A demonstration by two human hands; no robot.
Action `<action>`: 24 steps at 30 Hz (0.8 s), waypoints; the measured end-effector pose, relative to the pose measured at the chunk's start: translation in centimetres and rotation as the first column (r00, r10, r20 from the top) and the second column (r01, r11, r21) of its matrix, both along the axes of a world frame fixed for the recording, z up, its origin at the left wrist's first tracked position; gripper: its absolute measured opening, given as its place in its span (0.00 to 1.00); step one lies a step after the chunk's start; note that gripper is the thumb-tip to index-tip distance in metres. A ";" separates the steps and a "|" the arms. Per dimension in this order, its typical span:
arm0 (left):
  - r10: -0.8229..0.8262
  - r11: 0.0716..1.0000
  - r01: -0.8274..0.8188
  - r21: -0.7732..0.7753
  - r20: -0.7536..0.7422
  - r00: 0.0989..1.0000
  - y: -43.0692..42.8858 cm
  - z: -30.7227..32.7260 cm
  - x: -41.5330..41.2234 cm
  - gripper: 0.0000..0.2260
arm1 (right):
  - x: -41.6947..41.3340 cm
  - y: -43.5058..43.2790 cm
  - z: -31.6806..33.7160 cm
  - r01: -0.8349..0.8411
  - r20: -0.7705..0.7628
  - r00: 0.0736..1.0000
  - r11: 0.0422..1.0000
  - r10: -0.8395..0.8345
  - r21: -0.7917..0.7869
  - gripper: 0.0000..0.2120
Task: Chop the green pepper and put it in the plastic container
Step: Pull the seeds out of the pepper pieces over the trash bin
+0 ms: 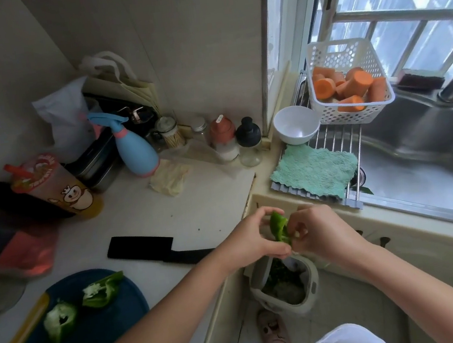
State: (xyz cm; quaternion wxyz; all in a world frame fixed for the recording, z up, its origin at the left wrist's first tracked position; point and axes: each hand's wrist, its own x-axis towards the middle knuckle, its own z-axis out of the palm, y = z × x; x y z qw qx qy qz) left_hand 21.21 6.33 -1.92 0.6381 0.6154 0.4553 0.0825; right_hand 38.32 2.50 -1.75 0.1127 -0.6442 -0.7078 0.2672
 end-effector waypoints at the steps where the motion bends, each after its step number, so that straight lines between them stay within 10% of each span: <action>1: -0.010 0.998 0.012 0.055 -0.043 0.999 -0.1 -0.2 0.3 0.29 | 0.0 0.0 0.0 0.023 0.019 1.000 1.000 -0.023 -0.002 0.11; 24: -0.077 0.993 0.083 0.083 -0.070 0.995 -0.4 -3.0 2.7 0.29 | 2.2 -1.7 -0.7 0.110 -0.062 0.992 0.992 -0.114 -0.061 0.05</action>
